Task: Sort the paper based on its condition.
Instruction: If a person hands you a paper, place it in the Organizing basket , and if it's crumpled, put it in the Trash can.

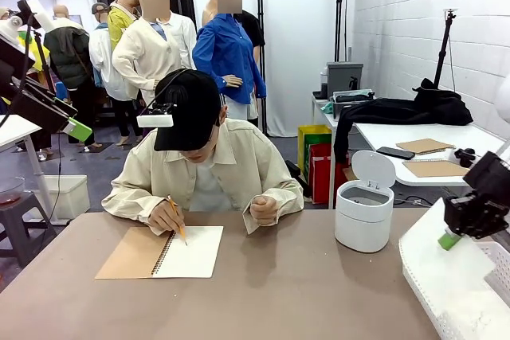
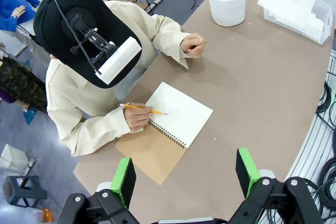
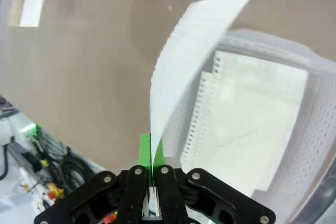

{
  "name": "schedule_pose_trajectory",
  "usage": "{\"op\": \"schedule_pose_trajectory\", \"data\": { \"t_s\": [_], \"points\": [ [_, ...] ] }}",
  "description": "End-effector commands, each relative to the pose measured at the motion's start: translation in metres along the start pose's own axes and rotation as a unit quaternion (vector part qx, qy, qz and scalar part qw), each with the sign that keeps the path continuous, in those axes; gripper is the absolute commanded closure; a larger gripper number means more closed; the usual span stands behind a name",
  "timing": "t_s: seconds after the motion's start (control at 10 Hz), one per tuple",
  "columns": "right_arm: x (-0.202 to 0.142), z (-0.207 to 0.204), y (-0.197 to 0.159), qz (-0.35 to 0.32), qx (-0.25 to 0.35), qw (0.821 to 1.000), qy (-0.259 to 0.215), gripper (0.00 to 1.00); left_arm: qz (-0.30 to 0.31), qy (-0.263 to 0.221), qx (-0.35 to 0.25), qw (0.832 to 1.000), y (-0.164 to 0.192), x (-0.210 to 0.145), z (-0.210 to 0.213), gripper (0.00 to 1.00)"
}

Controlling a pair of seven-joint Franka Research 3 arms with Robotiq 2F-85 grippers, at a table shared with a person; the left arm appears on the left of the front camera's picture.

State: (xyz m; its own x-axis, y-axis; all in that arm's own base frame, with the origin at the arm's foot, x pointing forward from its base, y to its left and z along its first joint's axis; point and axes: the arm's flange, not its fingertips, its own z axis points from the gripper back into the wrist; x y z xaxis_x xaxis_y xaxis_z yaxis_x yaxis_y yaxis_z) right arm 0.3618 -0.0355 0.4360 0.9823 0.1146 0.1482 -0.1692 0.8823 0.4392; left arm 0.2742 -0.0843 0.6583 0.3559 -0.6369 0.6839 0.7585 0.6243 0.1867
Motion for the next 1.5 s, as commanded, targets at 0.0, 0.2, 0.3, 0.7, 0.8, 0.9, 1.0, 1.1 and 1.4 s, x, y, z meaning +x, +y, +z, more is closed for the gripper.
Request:
{"op": "schedule_pose_trajectory", "data": {
  "t_s": [0.0,0.2,0.3,0.7,0.8,0.9,1.0,1.1,1.4],
  "points": [
    [0.001,0.007,-0.024,0.016,-0.007,1.000,0.023,1.00,0.000,0.000,0.001,1.000,0.000,0.000,0.000,0.00],
    [-0.005,0.007,-0.044,0.009,-0.002,0.999,0.041,1.00,0.000,0.000,0.001,1.000,0.000,0.000,0.000,0.00],
    [-0.010,0.005,-0.052,0.003,0.003,0.999,0.054,1.00,0.000,0.000,0.001,1.000,0.000,0.000,0.000,0.00],
    [-0.024,-0.019,-0.072,-0.014,0.007,0.997,0.073,1.00,0.000,0.000,0.001,1.000,0.000,0.000,0.000,0.00],
    [-0.025,-0.028,-0.076,-0.019,0.009,0.997,0.079,1.00,0.000,0.000,0.001,1.000,0.000,0.000,0.000,0.00],
    [-0.027,-0.036,-0.080,-0.026,0.009,0.996,0.084,1.00,0.000,0.000,0.001,1.000,0.000,0.000,0.000,0.00],
    [-0.031,-0.044,-0.085,-0.029,0.010,0.996,0.082,1.00,0.000,0.000,0.001,1.000,0.000,0.000,0.000,0.00],
    [-0.032,-0.050,-0.091,-0.040,0.005,0.996,0.080,1.00,0.000,0.000,0.001,1.000,0.000,0.000,0.000,0.00],
    [-0.027,-0.058,-0.103,-0.068,-0.023,0.996,0.054,1.00,0.000,0.000,0.001,1.000,0.000,0.000,0.000,0.00]
  ]
}}
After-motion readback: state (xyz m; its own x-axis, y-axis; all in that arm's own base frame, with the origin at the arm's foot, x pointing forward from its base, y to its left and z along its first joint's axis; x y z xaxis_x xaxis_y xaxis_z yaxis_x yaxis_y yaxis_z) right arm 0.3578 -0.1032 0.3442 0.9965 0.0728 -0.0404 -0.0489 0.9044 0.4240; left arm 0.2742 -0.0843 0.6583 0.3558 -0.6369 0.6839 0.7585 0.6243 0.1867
